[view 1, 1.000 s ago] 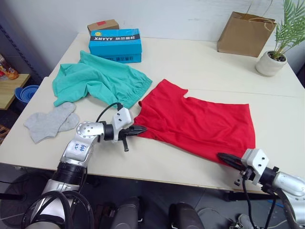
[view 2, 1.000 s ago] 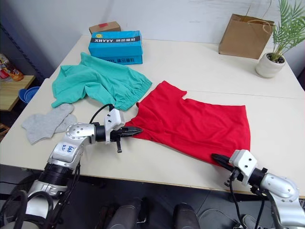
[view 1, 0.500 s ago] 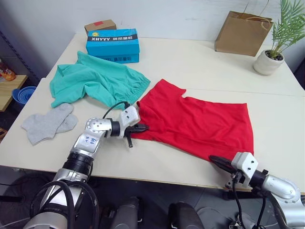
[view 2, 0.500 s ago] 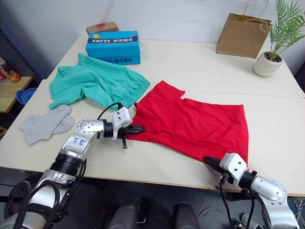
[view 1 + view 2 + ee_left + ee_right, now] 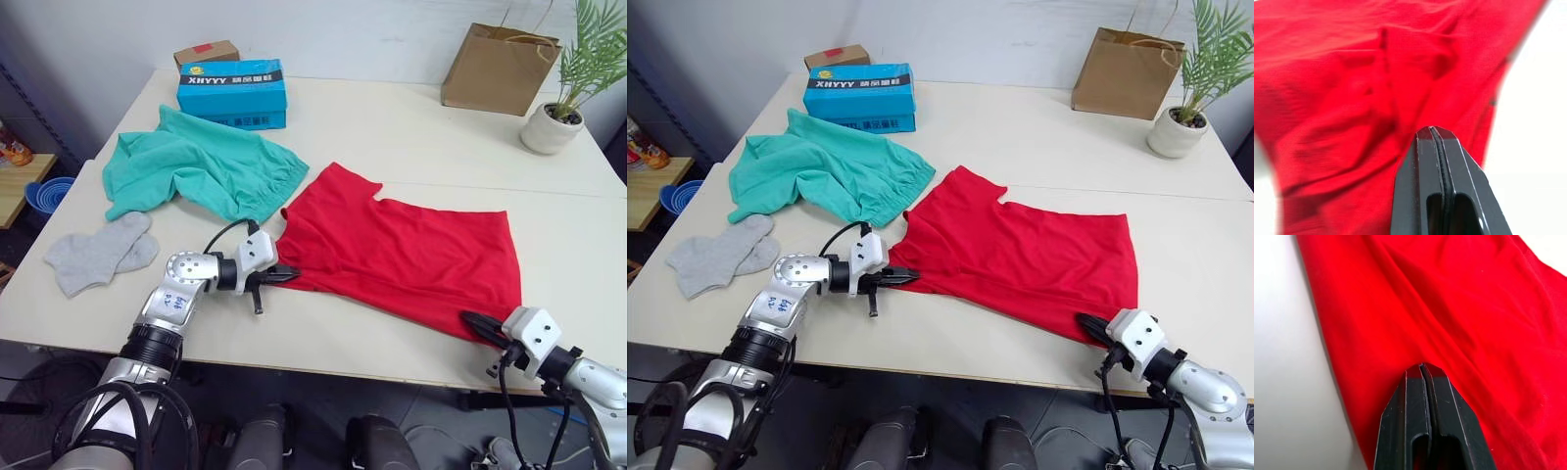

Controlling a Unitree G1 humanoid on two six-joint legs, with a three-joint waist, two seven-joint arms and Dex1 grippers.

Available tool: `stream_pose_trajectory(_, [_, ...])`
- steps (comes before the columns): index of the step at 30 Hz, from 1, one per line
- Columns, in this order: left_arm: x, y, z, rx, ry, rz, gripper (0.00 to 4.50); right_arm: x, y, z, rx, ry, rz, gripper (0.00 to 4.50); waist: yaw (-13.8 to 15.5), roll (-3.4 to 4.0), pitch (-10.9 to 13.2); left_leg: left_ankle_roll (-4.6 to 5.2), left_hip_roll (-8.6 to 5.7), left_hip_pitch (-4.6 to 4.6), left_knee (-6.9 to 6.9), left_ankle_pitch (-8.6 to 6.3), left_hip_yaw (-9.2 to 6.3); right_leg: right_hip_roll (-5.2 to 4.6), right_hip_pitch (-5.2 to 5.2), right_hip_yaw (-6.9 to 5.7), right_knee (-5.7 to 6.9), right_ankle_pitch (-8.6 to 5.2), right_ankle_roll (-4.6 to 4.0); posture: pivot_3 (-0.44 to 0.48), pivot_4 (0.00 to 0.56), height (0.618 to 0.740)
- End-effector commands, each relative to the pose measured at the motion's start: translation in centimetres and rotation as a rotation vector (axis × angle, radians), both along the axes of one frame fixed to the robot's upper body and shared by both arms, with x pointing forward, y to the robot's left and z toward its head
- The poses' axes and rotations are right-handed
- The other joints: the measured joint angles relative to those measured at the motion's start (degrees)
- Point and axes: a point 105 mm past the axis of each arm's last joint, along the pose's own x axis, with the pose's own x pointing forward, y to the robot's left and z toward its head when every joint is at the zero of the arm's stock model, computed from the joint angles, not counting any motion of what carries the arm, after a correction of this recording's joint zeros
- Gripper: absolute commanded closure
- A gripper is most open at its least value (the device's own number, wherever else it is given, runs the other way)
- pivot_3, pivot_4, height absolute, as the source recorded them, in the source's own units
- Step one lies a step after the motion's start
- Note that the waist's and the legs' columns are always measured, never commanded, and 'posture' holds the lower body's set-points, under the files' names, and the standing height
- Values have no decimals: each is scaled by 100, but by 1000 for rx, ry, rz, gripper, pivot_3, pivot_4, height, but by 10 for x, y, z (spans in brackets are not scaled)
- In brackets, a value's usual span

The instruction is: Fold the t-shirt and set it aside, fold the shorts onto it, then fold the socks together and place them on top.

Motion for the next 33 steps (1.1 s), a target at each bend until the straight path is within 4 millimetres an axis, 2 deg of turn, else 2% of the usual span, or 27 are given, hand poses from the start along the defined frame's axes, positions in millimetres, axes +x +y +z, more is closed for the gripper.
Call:
stream_pose_trajectory(1, [14,-4,8,-9,-43,46,4500,0,-4,0,-6,4,-17,4480,21,0,0,1,0,0,2,0,0,0,0,0,0,0,0,0,150,740])
stream_pose_trajectory(9, [35,-23,17,4,-93,63,4500,-3,-3,-2,-2,14,-12,4480,30,-3,1,7,-2,-3,1,2,2,-3,-1,-3,-3,4,3,0,150,740])
stream_pose_trajectory(15, [61,-22,47,-98,-240,191,4500,7,-26,7,-67,-42,-100,4480,19,-7,3,16,-2,-4,3,6,3,-3,-2,-11,-1,6,7,0,150,740])
stream_pose_trajectory(20, [62,-15,54,-134,-313,201,4500,13,-44,13,-89,-74,-168,4480,22,-8,3,14,-4,-4,3,5,2,-8,-2,-22,-1,6,8,0,150,740])
stream_pose_trajectory(23, [47,-10,66,-233,-305,131,4500,13,-43,26,-34,-113,-160,4480,19,-7,3,17,-4,-4,1,7,1,-8,-2,-25,-1,7,8,0,150,740])
stream_pose_trajectory(25, [17,10,67,-239,-299,16,4500,-2,-28,38,60,-63,-33,4480,-16,-6,4,27,-3,-4,-3,13,1,-7,-4,-26,-2,6,8,0,150,740])
stream_pose_trajectory(26, [2,21,61,-195,-283,-30,4324,-9,-23,42,72,-40,17,4320,-81,2,3,27,-3,-5,-7,12,2,-6,-5,-26,-3,6,8,0,150,740])
stream_pose_trajectory(28, [-16,33,53,-120,-264,-68,3921,-18,-16,43,60,9,79,3911,-138,4,1,18,6,1,-26,7,2,4,-7,-24,-8,5,6,0,150,740])
stream_pose_trajectory(33, [-32,52,27,28,-276,-49,2435,-33,-6,32,-33,87,170,2269,-55,2,3,33,10,-3,-6,-6,-9,-1,8,-39,-19,4,4,0,150,740])
